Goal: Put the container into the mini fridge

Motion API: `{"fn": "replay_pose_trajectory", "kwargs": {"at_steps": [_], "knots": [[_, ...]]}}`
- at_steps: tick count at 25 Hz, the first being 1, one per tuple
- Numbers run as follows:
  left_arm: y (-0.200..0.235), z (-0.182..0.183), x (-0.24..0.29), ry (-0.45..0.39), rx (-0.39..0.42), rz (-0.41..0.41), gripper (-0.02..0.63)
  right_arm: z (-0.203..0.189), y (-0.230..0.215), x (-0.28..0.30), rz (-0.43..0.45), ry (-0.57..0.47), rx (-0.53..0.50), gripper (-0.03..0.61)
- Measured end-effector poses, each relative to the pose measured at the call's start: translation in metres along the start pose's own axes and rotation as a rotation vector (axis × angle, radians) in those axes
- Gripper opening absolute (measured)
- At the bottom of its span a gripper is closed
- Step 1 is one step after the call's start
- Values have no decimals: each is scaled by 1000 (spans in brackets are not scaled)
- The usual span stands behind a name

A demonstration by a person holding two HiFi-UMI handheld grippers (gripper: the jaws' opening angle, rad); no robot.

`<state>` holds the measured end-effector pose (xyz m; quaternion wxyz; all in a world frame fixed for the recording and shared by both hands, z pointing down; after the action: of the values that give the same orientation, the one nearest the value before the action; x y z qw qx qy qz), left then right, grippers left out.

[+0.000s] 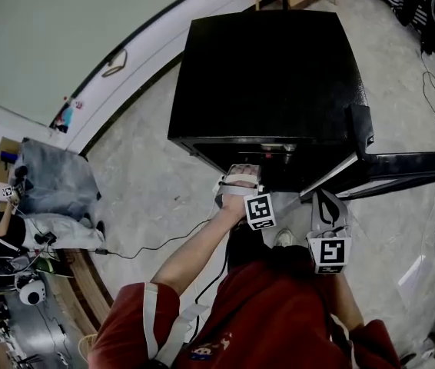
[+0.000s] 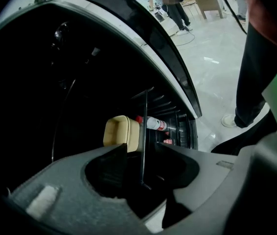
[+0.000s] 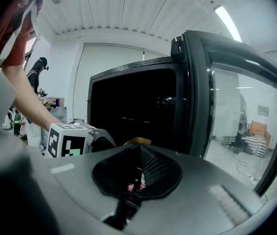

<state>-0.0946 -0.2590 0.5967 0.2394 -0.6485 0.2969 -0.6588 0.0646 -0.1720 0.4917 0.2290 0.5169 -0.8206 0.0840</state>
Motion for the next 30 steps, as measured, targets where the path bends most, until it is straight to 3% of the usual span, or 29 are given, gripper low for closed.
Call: {"fn": "replay_pose_trajectory", "kwargs": {"at_steps": [9,17,25,30], "knots": [[-11,-33,-50,25,-175,-10,186,7,10,8,64,-24,-20,-2],[-18,-59,-99,35,-438,41,186,7,11,10,76,-25,-27,-2],[-14,-74,-139,-30,-677,164,184,9,16,8,94,-31,-41,-2],[-13,-76,-156,-149,-847,178,183,15,20,7,103,-38,-57,-2]]}}
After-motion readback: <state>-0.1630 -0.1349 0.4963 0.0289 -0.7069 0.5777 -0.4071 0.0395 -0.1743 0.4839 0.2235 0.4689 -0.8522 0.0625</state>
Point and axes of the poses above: the fingertips, and each gripper's own axes: x forward along the fingers, y to its left, z out of its top, the point moved 7 cm from there along -x, backward along the fingers, and after that the axes turned 11 degrees about y, right-handed, at the moved point
